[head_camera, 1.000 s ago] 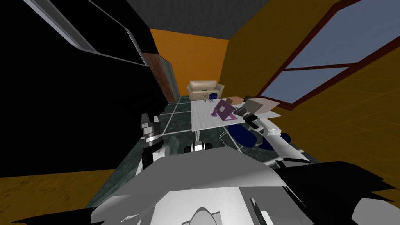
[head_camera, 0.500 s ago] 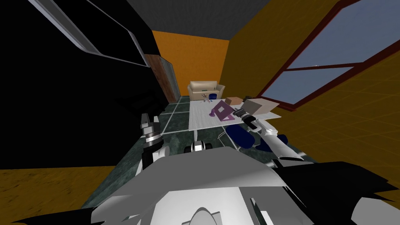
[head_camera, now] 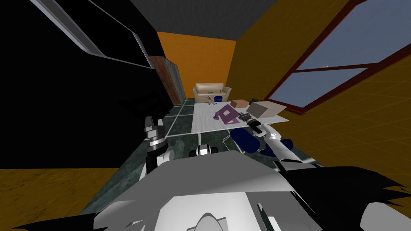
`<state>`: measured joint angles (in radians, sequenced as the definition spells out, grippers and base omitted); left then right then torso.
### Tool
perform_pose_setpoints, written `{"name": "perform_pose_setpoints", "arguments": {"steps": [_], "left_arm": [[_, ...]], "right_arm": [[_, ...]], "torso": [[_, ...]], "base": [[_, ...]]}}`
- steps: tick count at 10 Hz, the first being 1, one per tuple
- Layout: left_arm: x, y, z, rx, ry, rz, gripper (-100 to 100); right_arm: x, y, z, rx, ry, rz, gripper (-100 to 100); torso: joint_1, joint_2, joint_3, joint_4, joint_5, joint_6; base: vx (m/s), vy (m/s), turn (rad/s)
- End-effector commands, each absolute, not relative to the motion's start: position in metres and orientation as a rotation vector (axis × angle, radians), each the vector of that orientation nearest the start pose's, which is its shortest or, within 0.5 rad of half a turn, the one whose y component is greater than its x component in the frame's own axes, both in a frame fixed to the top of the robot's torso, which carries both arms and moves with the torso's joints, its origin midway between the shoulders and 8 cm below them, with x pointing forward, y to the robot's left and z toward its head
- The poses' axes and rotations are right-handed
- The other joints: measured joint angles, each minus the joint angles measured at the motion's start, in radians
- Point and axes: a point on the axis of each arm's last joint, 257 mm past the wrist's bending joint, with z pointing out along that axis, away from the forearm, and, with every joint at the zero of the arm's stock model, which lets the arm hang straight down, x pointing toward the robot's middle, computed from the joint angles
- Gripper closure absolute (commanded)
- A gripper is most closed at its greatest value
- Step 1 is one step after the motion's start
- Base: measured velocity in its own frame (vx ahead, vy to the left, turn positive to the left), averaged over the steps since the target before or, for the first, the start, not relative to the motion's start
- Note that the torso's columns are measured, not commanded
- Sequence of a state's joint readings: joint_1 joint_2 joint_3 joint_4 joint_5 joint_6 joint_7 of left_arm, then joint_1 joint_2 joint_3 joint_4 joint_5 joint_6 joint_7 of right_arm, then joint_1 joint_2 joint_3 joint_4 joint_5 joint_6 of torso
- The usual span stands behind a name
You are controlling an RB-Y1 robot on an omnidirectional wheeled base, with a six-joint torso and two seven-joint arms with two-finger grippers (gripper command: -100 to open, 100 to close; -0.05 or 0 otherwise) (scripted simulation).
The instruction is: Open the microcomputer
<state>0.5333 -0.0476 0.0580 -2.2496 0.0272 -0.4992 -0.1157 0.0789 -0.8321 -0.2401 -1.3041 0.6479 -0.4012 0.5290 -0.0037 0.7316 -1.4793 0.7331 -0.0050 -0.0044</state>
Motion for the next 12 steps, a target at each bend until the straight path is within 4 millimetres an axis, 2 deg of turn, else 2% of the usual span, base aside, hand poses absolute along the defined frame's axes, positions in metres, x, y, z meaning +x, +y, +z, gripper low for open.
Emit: {"name": "perform_pose_setpoints", "arguments": {"steps": [1, 5, 6, 8, 9, 12], "left_arm": [[0.341, 0.312, 0.000, -0.706, 0.626, -1.125, 0], [0.341, 0.312, 0.000, -0.706, 0.626, -1.125, 0], [0.341, 0.312, 0.000, -0.706, 0.626, -1.125, 0], [0.341, 0.312, 0.000, -0.706, 0.626, -1.125, 0], [0.341, 0.312, 0.000, -0.706, 0.626, -1.125, 0], [0.341, 0.312, 0.000, -0.706, 0.626, -1.125, 0]], "right_arm": [[0.495, -0.529, -0.178, -0.248, 1.601, -0.211, 100], [0.495, -0.514, -0.211, -0.110, 1.619, -0.083, 100], [0.496, -0.534, -0.189, -0.124, 1.608, -0.123, -100], [0.497, -0.543, -0.178, -0.120, 1.609, -0.128, -100], [0.498, -0.551, -0.167, -0.116, 1.609, -0.132, -100], [0.499, -0.563, -0.150, -0.110, 1.609, -0.139, -100]], "torso": [[-0.001, -0.001, -0.001, -0.001, -0.001, 0.000], [0.006, 0.002, 0.001, -0.001, 0.000, 0.000], [0.007, 0.002, 0.001, -0.001, 0.001, -0.002], [0.010, 0.005, 0.003, 0.004, 0.006, 0.004], [0.008, 0.006, 0.003, 0.005, 0.006, 0.004], [0.002, 0.007, 0.004, 0.005, 0.004, 0.004]], "base": [[-0.031, -0.129, 0.039], [-0.025, -0.108, 0.031], [-0.027, -0.022, 0.038], [-0.016, 0.045, 0.021], [-0.015, 0.063, 0.038], [-0.025, 0.039, 0.022]]}}
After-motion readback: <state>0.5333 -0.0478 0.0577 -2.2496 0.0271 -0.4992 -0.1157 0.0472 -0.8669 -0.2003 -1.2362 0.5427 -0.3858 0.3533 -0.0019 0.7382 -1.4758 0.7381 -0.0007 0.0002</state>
